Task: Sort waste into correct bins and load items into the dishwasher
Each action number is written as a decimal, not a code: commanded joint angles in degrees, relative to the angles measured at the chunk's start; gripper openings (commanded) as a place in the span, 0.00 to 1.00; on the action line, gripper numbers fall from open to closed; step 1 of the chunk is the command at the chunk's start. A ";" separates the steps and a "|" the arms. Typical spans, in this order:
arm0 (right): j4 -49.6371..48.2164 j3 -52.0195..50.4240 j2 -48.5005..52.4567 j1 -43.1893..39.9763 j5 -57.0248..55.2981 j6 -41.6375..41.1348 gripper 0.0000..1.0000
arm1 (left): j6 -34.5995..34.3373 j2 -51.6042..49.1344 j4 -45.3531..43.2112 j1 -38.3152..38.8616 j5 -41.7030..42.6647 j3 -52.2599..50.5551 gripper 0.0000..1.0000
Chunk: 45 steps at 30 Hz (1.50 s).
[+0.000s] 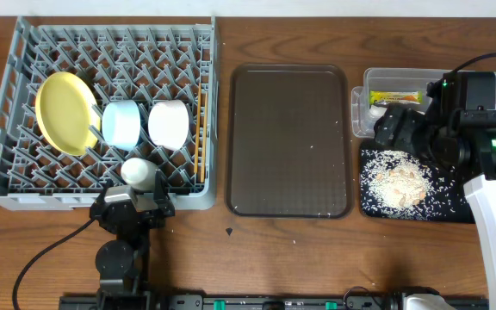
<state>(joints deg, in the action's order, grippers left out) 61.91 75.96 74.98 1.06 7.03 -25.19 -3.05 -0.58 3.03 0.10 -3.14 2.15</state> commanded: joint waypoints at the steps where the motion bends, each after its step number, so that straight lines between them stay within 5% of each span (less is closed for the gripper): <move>1: 1.57 0.37 0.02 0.09 0.02 0.09 0.99 | -0.48 0.35 0.72 -0.13 -0.04 -1.92 0.97; 5: -1.01 0.07 -1.92 -0.13 -4.09 9.55 0.99 | -0.48 0.35 0.72 -0.13 -0.04 -1.92 0.97; 13: -22.08 -8.90 -15.50 0.13 5.29 36.68 0.99 | -0.48 0.35 0.72 -0.13 -0.04 -1.92 0.97; 23: -46.56 -45.00 -45.38 -2.58 5.27 40.48 0.99 | -0.48 0.35 0.74 -0.13 -0.04 -1.92 0.97; 28: -50.58 -58.38 -58.73 -3.26 5.92 40.22 0.99 | -0.48 0.35 0.74 -0.13 -0.04 -1.92 0.97; 38: -58.93 -74.14 -73.20 -3.26 10.91 40.02 0.99 | -0.48 0.35 0.72 -0.13 -0.04 -1.92 0.97; 45: -59.93 -75.67 -74.71 -3.26 10.80 40.09 0.99 | -0.48 0.35 0.72 -0.13 -0.04 -1.92 0.97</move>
